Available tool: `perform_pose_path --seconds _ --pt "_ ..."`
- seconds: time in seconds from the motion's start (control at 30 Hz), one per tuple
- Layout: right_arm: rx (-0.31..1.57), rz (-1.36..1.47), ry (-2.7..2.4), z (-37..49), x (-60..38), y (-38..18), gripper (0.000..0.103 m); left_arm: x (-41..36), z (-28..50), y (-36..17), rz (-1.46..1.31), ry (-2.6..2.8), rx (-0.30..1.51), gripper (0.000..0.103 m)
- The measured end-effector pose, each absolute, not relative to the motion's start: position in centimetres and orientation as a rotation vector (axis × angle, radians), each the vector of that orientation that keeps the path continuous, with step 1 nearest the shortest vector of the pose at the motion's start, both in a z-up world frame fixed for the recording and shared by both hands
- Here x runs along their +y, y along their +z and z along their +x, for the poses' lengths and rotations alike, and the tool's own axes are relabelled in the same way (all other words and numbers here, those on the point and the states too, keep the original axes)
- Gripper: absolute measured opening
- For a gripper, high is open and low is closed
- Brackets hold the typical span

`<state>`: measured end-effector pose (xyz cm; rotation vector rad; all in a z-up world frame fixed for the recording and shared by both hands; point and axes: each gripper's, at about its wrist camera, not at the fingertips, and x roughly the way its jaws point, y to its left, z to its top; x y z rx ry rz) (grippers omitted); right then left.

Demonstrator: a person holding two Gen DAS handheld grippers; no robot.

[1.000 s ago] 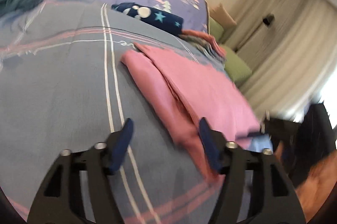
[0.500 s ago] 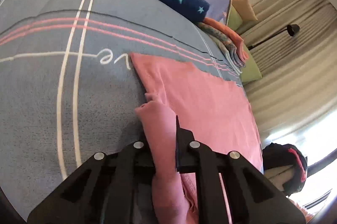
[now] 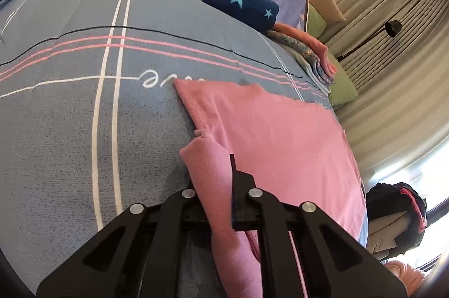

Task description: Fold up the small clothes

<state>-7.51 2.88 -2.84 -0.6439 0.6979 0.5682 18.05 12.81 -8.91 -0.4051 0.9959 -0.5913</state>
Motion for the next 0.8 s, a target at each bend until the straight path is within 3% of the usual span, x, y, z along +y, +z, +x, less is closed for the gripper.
perform_pose_path --seconds 0.03,0.1,0.47,0.57,0.6,0.63,0.8 --pt "0.704 -0.619 0.591 -7.8 2.7 -2.5 0.033 12.8 18.0 -8.8 -0.404 -0.59 0.993 0.007" --pt "0.691 -0.591 0.616 -8.6 2.0 -1.8 0.056 12.6 18.0 -8.5 -0.392 -0.588 0.984 0.007" --pt "0.661 -0.674 0.514 -8.3 2.0 -3.0 0.056 12.4 18.2 -8.8 -0.409 -0.582 0.992 0.008" --pt "0.656 -0.663 0.506 -7.9 3.4 -3.3 0.038 12.6 18.5 -8.9 -0.437 -0.58 1.001 0.009" --pt "0.684 -0.632 0.516 -7.4 3.6 -3.3 0.014 12.5 18.6 -8.9 -0.437 -0.575 1.003 0.009" --pt "0.711 -0.598 0.514 -6.8 3.7 -3.1 0.004 12.4 18.7 -8.7 -0.434 -0.572 1.003 0.009" --pt "0.752 -0.383 0.514 -5.1 1.2 -1.5 0.004 11.7 18.4 -7.0 -0.417 -0.582 0.966 0.008"
